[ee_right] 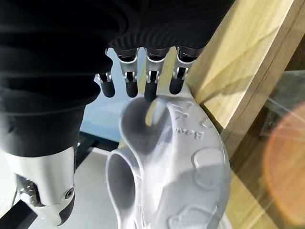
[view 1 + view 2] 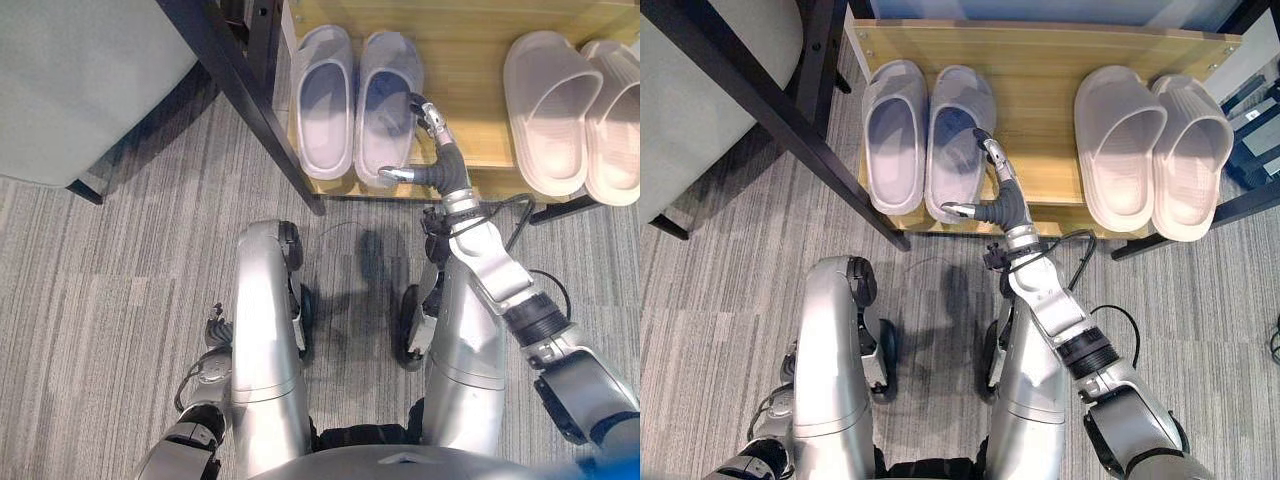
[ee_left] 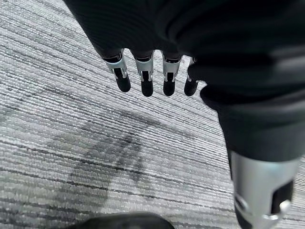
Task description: Arrange the slippers neatly on the shoe rack.
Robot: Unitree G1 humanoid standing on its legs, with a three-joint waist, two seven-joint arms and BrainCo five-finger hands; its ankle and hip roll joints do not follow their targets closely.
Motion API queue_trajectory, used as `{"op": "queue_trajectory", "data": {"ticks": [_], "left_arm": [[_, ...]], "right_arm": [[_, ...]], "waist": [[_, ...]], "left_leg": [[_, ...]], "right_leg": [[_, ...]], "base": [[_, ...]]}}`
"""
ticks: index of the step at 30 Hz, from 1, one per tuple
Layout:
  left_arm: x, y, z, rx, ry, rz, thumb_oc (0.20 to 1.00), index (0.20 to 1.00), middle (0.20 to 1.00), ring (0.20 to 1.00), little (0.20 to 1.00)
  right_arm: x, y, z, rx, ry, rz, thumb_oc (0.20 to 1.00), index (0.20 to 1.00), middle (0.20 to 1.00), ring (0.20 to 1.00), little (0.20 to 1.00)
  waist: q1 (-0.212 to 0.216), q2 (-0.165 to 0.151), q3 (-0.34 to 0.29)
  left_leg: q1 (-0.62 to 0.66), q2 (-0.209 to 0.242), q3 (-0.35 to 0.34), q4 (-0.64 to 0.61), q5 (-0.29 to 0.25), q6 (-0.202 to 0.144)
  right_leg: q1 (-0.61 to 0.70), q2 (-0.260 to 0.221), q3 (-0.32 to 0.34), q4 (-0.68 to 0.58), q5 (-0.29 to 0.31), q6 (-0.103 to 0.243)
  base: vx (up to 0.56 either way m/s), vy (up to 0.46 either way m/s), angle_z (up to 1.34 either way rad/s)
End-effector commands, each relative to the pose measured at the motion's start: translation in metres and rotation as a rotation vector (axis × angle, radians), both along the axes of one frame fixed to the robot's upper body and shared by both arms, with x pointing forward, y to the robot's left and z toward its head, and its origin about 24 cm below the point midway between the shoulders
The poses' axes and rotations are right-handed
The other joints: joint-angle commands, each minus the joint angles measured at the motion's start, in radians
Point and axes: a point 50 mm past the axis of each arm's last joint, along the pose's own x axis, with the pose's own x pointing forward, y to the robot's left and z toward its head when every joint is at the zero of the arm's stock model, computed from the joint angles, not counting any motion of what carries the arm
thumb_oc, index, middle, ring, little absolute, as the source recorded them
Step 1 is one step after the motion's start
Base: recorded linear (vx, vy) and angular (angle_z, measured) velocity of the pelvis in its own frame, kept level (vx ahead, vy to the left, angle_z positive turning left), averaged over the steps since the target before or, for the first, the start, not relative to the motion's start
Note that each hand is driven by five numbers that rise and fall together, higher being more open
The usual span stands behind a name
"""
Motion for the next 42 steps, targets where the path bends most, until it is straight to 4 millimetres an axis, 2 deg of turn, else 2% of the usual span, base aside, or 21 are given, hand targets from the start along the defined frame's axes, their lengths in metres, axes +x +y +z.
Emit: {"op": "queue_trajectory", "data": {"ticks": [1, 6, 10, 13, 16, 19, 20, 24, 28, 29, 30, 31, 32, 34, 35, 36, 38, 39, 40, 41, 42], "left_arm": [[-0.012, 0.006, -0.006, 0.016, 0.030, -0.002, 1.000, 1.000, 1.000, 1.000, 1.000], [-0.015, 0.006, -0.008, 0.012, 0.046, 0.002, 1.000, 1.000, 1.000, 1.000, 1.000], [-0.015, 0.006, -0.009, 0.011, 0.049, 0.011, 1.000, 1.000, 1.000, 1.000, 1.000], [-0.013, 0.005, -0.007, 0.026, 0.042, 0.006, 1.000, 1.000, 1.000, 1.000, 1.000], [-0.021, 0.001, -0.013, 0.013, 0.057, 0.014, 1.000, 1.000, 1.000, 1.000, 1.000], [-0.024, -0.004, -0.015, 0.000, 0.056, 0.012, 1.000, 1.000, 1.000, 1.000, 1.000], [-0.022, -0.008, -0.015, -0.008, 0.042, 0.010, 1.000, 1.000, 1.000, 1.000, 1.000], [-0.014, -0.007, -0.008, -0.002, -0.003, 0.015, 1.000, 1.000, 1.000, 1.000, 1.000], [0.011, 0.002, 0.020, 0.051, -0.148, 0.014, 1.000, 1.000, 1.000, 1.000, 1.000], [0.021, 0.008, 0.034, 0.062, -0.219, 0.022, 1.000, 1.000, 1.000, 1.000, 1.000], [0.020, 0.008, 0.034, 0.062, -0.218, 0.022, 1.000, 1.000, 1.000, 1.000, 1.000], [0.029, 0.015, 0.047, 0.107, -0.263, 0.007, 1.000, 1.000, 1.000, 1.000, 1.000], [0.039, 0.021, 0.066, 0.172, -0.327, -0.037, 1.000, 1.000, 1.000, 1.000, 1.000], [0.045, 0.026, 0.079, 0.224, -0.362, -0.083, 1.000, 1.000, 1.000, 1.000, 1.000], [0.045, 0.026, 0.079, 0.224, -0.361, -0.083, 1.000, 1.000, 1.000, 1.000, 1.000], [0.042, 0.026, 0.075, 0.238, -0.337, -0.102, 1.000, 1.000, 1.000, 1.000, 1.000], [0.038, 0.025, 0.069, 0.224, -0.308, -0.099, 1.000, 1.000, 1.000, 1.000, 1.000], [0.035, 0.021, 0.059, 0.204, -0.270, -0.099, 1.000, 1.000, 1.000, 1.000, 1.000], [0.033, 0.018, 0.054, 0.194, -0.246, -0.098, 1.000, 1.000, 1.000, 1.000, 1.000], [0.022, 0.009, 0.039, 0.182, -0.186, -0.116, 1.000, 1.000, 1.000, 1.000, 1.000], [0.022, 0.009, 0.039, 0.182, -0.186, -0.116, 1.000, 1.000, 1.000, 1.000, 1.000]], "right_arm": [[-0.006, -0.001, 0.024, 0.043, -0.091, 0.021, 1.000, 1.000, 1.000, 1.000, 1.000], [-0.003, -0.006, 0.029, 0.043, -0.113, -0.010, 1.000, 1.000, 1.000, 1.000, 1.000], [-0.013, -0.007, 0.035, 0.058, -0.177, -0.005, 1.000, 1.000, 1.000, 1.000, 1.000], [-0.037, -0.009, 0.051, 0.003, -0.323, 0.006, 1.000, 1.000, 1.000, 1.000, 1.000], [-0.079, -0.028, 0.065, 0.011, -0.488, 0.007, 1.000, 1.000, 1.000, 1.000, 1.000], [-0.096, -0.045, 0.060, 0.002, -0.508, -0.050, 1.000, 1.000, 1.000, 1.000, 1.000], [-0.101, -0.061, 0.052, -0.016, -0.488, -0.137, 1.000, 1.000, 1.000, 1.000, 1.000], [-0.106, -0.079, 0.041, 0.044, -0.440, -0.220, 1.000, 1.000, 1.000, 1.000, 1.000], [-0.113, -0.099, 0.025, 0.143, -0.375, -0.323, 1.000, 1.000, 1.000, 1.000, 1.000], [-0.112, -0.109, 0.008, 0.138, -0.301, -0.397, 1.000, 1.000, 1.000, 1.000, 1.000], [-0.111, -0.109, 0.008, 0.139, -0.300, -0.397, 1.000, 1.000, 1.000, 1.000, 1.000], [-0.107, -0.124, -0.021, 0.165, -0.168, -0.493, 1.000, 1.000, 1.000, 1.000, 1.000], [-0.107, -0.151, -0.069, 0.222, 0.040, -0.659, 1.000, 1.000, 1.000, 1.000, 1.000], [-0.115, -0.172, -0.128, 0.400, 0.290, -0.811, 1.000, 1.000, 1.000, 1.000, 1.000], [-0.115, -0.173, -0.128, 0.400, 0.291, -0.810, 1.000, 1.000, 1.000, 1.000, 1.000], [-0.123, -0.175, -0.155, 0.450, 0.405, -0.847, 1.000, 1.000, 1.000, 1.000, 1.000], [-0.129, -0.174, -0.176, 0.468, 0.503, -0.864, 1.000, 1.000, 1.000, 1.000, 1.000], [-0.137, -0.169, -0.201, 0.500, 0.620, -0.887, 1.000, 1.000, 1.000, 1.000, 1.000], [-0.140, -0.165, -0.211, 0.522, 0.668, -0.889, 1.000, 1.000, 1.000, 1.000, 1.000], [-0.155, -0.159, -0.237, 0.561, 0.797, -0.921, 1.000, 1.000, 1.000, 1.000, 1.000], [-0.155, -0.159, -0.237, 0.561, 0.797, -0.921, 1.000, 1.000, 1.000, 1.000, 1.000]], "waist": [[0.065, -0.013, -0.037], [0.068, -0.015, -0.037], [0.065, -0.018, -0.037], [0.057, -0.022, -0.037], [0.042, -0.034, -0.037], [0.035, -0.045, -0.037], [0.029, -0.053, -0.037], [0.026, -0.064, -0.037], [0.014, -0.061, -0.067], [0.007, -0.059, -0.093], [0.007, -0.058, -0.097], [0.000, -0.052, -0.135], [-0.008, -0.039, -0.181], [-0.019, -0.014, -0.262], [-0.021, -0.012, -0.265], [-0.022, -0.010, -0.288], [-0.023, -0.007, -0.298], [-0.027, -0.004, -0.305], [-0.029, -0.005, -0.315], [-0.027, -0.004, -0.334], [-0.027, -0.004, -0.331]], "left_leg": [[0.007, -0.066, -0.123, -0.085, 0.040, 0.045], [0.007, -0.065, -0.123, -0.082, 0.039, 0.043], [0.007, -0.065, -0.122, -0.078, 0.037, 0.041], [0.007, -0.067, -0.129, -0.070, 0.034, 0.039], [0.007, -0.068, -0.137, -0.060, 0.031, 0.039], [0.007, -0.069, -0.140, -0.055, 0.028, 0.039], [0.007, -0.069, -0.145, -0.054, 0.028, 0.037], [0.007, -0.066, -0.149, -0.062, 0.031, 0.037], [0.007, -0.054, -0.148, -0.133, 0.055, 0.037], [0.007, -0.039, -0.139, -0.203, 0.072, 0.040], [0.007, -0.040, -0.139, -0.209, 0.076, 0.041], [0.007, -0.029, -0.127, -0.306, 0.109, 0.044], [0.007, -0.028, -0.113, -0.437, 0.171, 0.044], [0.009, -0.030, -0.117, -0.629, 0.266, 0.038], [0.009, -0.031, -0.119, -0.636, 0.271, 0.038], [0.085, -0.021, -0.099, -0.768, 0.310, 0.036], [0.142, -0.018, -0.089, -0.851, 0.335, 0.032], [0.216, -0.007, -0.075, -0.946, 0.363, 0.028], [0.244, 0.001, -0.068, -0.984, 0.374, 0.025], [0.365, 0.013, -0.044, -1.124, 0.415, 0.015], [0.372, 0.013, -0.045, -1.130, 0.417, 0.015]], "right_leg": [[0.010, -0.003, 0.143, -0.012, 0.120, -0.034], [0.011, -0.002, 0.146, -0.008, 0.122, -0.033], [0.011, -0.001, 0.146, -0.004, 0.124, -0.031], [0.011, 0.005, 0.145, 0.004, 0.118, -0.030], [0.011, 0.006, 0.143, 0.009, 0.119, -0.026], [0.011, 0.009, 0.142, 0.012, 0.120, -0.026], [0.011, 0.007, 0.139, 0.009, 0.122, -0.025], [0.013, 0.005, 0.131, -0.011, 0.134, -0.024], [0.037, -0.009, 0.095, -0.109, 0.155, -0.013], [0.053, -0.024, 0.069, -0.189, 0.166, -0.010], [0.055, -0.025, 0.065, -0.196, 0.170, -0.012], [0.078, -0.038, 0.035, -0.295, 0.195, 0.000], [0.102, -0.062, -0.002, -0.421, 0.223, 0.010], [0.126, -0.102, -0.068, -0.605, 0.268, 0.018], [0.127, -0.103, -0.072, -0.612, 0.272, 0.017], [0.189, -0.112, -0.109, -0.740, 0.298, 0.020], [0.235, -0.113, -0.125, -0.822, 0.315, 0.026], [0.312, -0.113, -0.148, -0.922, 0.335, 0.026], [0.337, -0.117, -0.158, -0.960, 0.346, 0.031], [0.460, -0.113, -0.188, -1.110, 0.384, 0.047], [0.467, -0.112, -0.190, -1.116, 0.387, 0.047]], "base": [[0.00, 0.000, 0.00], [0.00, 0.000, 0.00], [0.00, 0.000, 0.00], [0.00, 0.000, 0.00], [0.01, 0.016, -0.05], [0.00, 0.016, -0.09], [-0.01, 0.032, -0.05], [-0.02, 0.032, -0.05], [-0.04, 0.086, -0.02], [-0.06, 0.077, -0.01], [-0.11, 0.117, -0.02], [-0.16, 0.149, -0.03], [-0.20, 0.188, 0.18], [-0.15, 0.145, 0.38], [-0.13, 0.109, 0.23], [-0.10, 0.073, 0.18], [-0.11, 0.069, 0.17], [-0.09, 0.030, 0.09], [-0.12, 0.021, 0.01], [-0.07, 0.001, -0.02], [-0.07, -0.001, -0.02]]}}
